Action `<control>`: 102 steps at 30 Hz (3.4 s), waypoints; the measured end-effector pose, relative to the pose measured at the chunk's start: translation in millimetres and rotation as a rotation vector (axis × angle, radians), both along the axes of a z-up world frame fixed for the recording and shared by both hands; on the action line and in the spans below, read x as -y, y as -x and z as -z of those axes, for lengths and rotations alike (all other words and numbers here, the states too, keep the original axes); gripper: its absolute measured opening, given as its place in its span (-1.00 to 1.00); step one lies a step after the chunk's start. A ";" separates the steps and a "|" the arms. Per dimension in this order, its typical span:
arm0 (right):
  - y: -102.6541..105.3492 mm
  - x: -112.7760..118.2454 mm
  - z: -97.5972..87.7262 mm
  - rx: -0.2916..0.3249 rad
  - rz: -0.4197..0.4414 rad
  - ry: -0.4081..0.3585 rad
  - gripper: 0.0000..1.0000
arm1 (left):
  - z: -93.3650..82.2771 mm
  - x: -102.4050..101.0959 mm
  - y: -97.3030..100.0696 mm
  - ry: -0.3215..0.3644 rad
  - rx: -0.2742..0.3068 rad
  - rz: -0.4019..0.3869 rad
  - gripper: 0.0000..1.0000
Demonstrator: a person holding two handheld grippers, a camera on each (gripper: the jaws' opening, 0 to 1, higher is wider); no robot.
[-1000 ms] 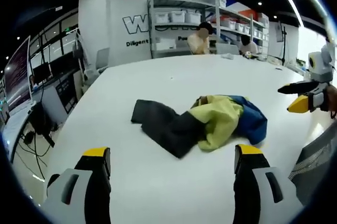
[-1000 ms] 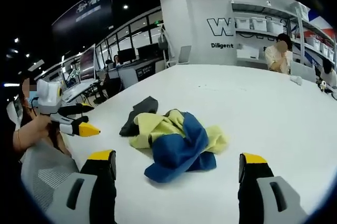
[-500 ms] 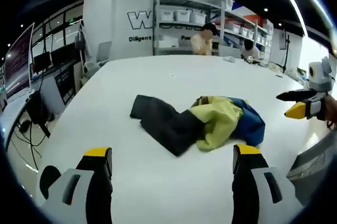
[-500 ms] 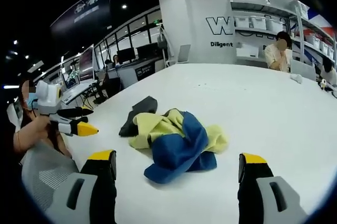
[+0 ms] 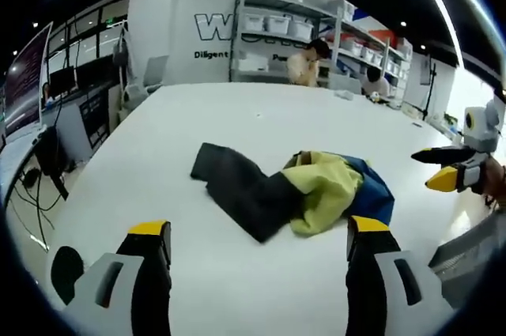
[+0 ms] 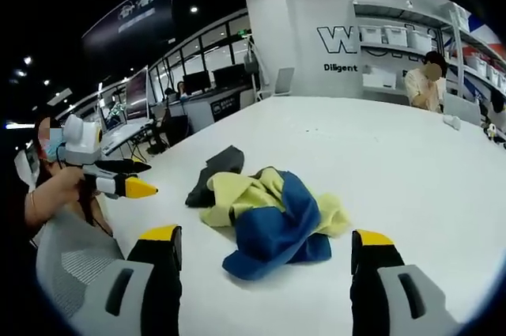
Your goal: Fold the garment on the visible template until the final outline fits inside the template.
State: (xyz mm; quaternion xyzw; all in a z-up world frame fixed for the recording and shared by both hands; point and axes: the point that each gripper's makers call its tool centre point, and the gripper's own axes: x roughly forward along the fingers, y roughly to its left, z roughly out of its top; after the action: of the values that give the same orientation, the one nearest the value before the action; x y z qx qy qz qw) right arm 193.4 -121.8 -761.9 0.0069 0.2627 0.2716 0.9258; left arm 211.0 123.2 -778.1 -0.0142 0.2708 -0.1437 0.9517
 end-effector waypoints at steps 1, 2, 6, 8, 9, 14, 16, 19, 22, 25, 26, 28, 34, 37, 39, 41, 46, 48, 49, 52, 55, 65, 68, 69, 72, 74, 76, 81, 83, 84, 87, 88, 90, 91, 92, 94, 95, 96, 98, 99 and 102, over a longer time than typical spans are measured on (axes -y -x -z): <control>-0.7 -2.2 0.0 -0.001 -0.014 0.004 0.71 | 0.3 1.4 -1.1 0.009 -0.006 0.003 0.81; -3.3 -4.6 -0.4 -0.002 -0.021 0.003 0.70 | 0.9 3.4 -3.6 0.010 -0.010 0.010 0.80; -16.2 -11.7 -3.3 0.007 -0.041 0.036 0.37 | 5.2 10.8 -14.0 -0.002 -0.045 0.037 0.71; -22.4 -15.0 -5.4 0.046 -0.066 0.082 0.28 | 5.8 18.2 -20.7 0.003 -0.061 0.068 0.67; -25.4 -16.5 -5.8 0.049 -0.053 0.084 0.31 | 5.6 19.2 -22.1 0.004 -0.061 0.070 0.66; -41.3 -24.3 -2.7 0.028 -0.067 0.070 0.05 | 10.1 27.9 -34.9 0.031 -0.078 0.089 0.56; -44.1 -31.4 1.8 -0.052 -0.057 -0.024 -0.04 | 14.8 29.2 -41.6 0.039 -0.085 0.081 0.54; -54.3 -30.5 7.8 -0.059 -0.041 -0.030 -0.07 | 21.4 30.0 -45.8 0.033 -0.099 0.084 0.46; -63.4 -29.4 21.1 -0.081 -0.032 0.017 -0.10 | 31.5 31.5 -49.2 0.040 -0.123 0.076 0.35; -68.7 -29.5 29.6 -0.099 -0.028 0.037 -0.19 | 38.8 36.0 -50.2 0.052 -0.123 0.085 0.16; -70.4 -29.0 32.2 -0.100 -0.020 0.046 -0.23 | 42.6 36.7 -49.6 0.053 -0.135 0.082 0.11; -73.8 -26.9 38.5 -0.100 -0.010 0.080 -0.38 | 51.6 37.4 -46.2 0.048 -0.174 0.077 0.12; -78.3 -22.7 57.6 -0.094 -0.015 0.194 -0.66 | 58.2 39.3 -45.8 0.060 -0.191 0.082 -0.03; -78.7 -24.4 67.6 -0.127 -0.003 0.168 -0.72 | 65.2 41.9 -41.9 0.073 -0.236 0.105 -0.17; -76.1 -27.5 72.1 -0.151 0.011 0.131 -0.79 | 69.6 41.5 -41.4 0.084 -0.250 0.103 -0.16; -74.6 -27.9 74.3 -0.143 0.016 0.147 -0.81 | 73.6 40.2 -38.8 0.100 -0.276 0.092 -0.18; -76.0 -28.0 71.2 -0.115 0.019 0.180 -0.94 | 76.1 38.9 -39.1 0.118 -0.280 0.077 -0.34; -76.4 -27.3 70.4 -0.107 0.019 0.188 -1.00 | 75.4 34.4 -43.2 0.083 -0.245 0.072 -0.43; -76.8 -26.5 70.3 -0.103 0.018 0.195 -1.00 | 76.3 33.0 -43.1 0.075 -0.245 0.071 -0.47; -77.7 -24.3 70.9 -0.091 0.014 0.222 -1.00 | 78.1 32.8 -42.9 0.086 -0.245 0.075 -0.60; -76.1 -23.0 71.6 -0.091 0.018 0.251 -1.00 | 82.6 29.5 -43.0 0.038 -0.227 0.094 -0.77; -76.0 -5.2 47.4 -0.041 0.054 0.306 -1.00 | 67.1 23.2 -45.1 -0.023 -0.155 0.135 -0.97; -75.4 1.0 42.0 -0.037 0.070 0.308 -1.00 | 59.8 21.1 -45.9 -0.019 -0.137 0.136 -0.97; -75.6 2.0 41.4 -0.040 0.073 0.308 -1.00 | 58.6 20.9 -45.8 -0.018 -0.135 0.134 -0.97; -75.0 10.7 34.2 -0.058 0.103 0.302 -1.00 | 51.1 20.8 -44.6 0.000 -0.120 0.134 -0.97; -73.8 15.0 29.9 -0.060 0.113 0.305 -1.00 | 52.4 19.8 -42.1 0.011 -0.139 0.126 -0.97; -72.9 19.0 25.7 -0.052 0.119 0.307 -1.00 | 52.4 20.1 -40.4 0.009 -0.145 0.131 -0.97; -70.7 27.2 18.8 -0.055 0.122 0.309 -1.00 | 32.2 20.2 -39.5 -0.017 -0.115 0.158 -0.97; -70.4 33.2 10.5 -0.039 0.125 0.314 -1.00 | 19.6 17.1 -41.2 -0.061 -0.080 0.181 -0.97; -70.2 35.9 6.0 -0.034 0.127 0.313 -1.00 | 13.9 15.8 -40.5 -0.080 -0.071 0.193 -0.97; -70.4 39.7 -1.6 -0.020 0.133 0.304 -1.00 | 4.6 14.4 -38.4 -0.095 -0.059 0.206 -0.97; -70.5 41.9 -5.2 -0.013 0.142 0.298 -1.00 | 0.5 14.2 -37.5 -0.095 -0.058 0.210 -0.97; -67.4 45.2 -9.9 -0.036 0.171 0.267 -1.00 | -4.1 13.0 -35.9 -0.075 -0.074 0.191 -0.97; -66.3 46.3 -11.5 -0.040 0.174 0.262 -1.00 | -6.2 12.9 -33.4 -0.063 -0.092 0.187 -0.97; -65.2 47.6 -13.3 -0.042 0.179 0.258 -1.00 | -9.0 13.3 -32.2 -0.067 -0.087 0.193 -0.97; -62.8 49.1 -19.5 -0.028 0.181 0.253 -1.00 | -15.8 14.1 -30.5 -0.075 -0.070 0.204 -0.97; -62.5 49.5 -20.4 -0.026 0.181 0.254 -1.00 | -20.1 13.8 -29.3 -0.083 -0.067 0.209 -0.97; -62.4 49.9 -21.1 -0.025 0.182 0.255 -1.00 | -21.4 13.6 -29.0 -0.087 -0.066 0.210 -0.97; -62.4 53.7 -26.7 -0.008 0.185 0.267 -1.00 | -28.4 11.1 -27.5 -0.106 -0.063 0.216 -0.97; -62.6 57.3 -31.6 0.002 0.193 0.270 -1.00 | -32.5 9.2 -26.3 -0.117 -0.064 0.221 -0.97; -62.9 62.8 -43.1 0.023 0.212 0.247 -1.00 | -48.1 5.8 -22.5 -0.131 -0.037 0.231 -0.97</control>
State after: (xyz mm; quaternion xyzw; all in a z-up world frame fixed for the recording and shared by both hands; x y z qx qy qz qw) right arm 256.3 -184.6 -718.8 -0.0823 0.2813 0.1380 0.9461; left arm 233.5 117.4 -730.0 0.0764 0.2972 -0.2339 0.9226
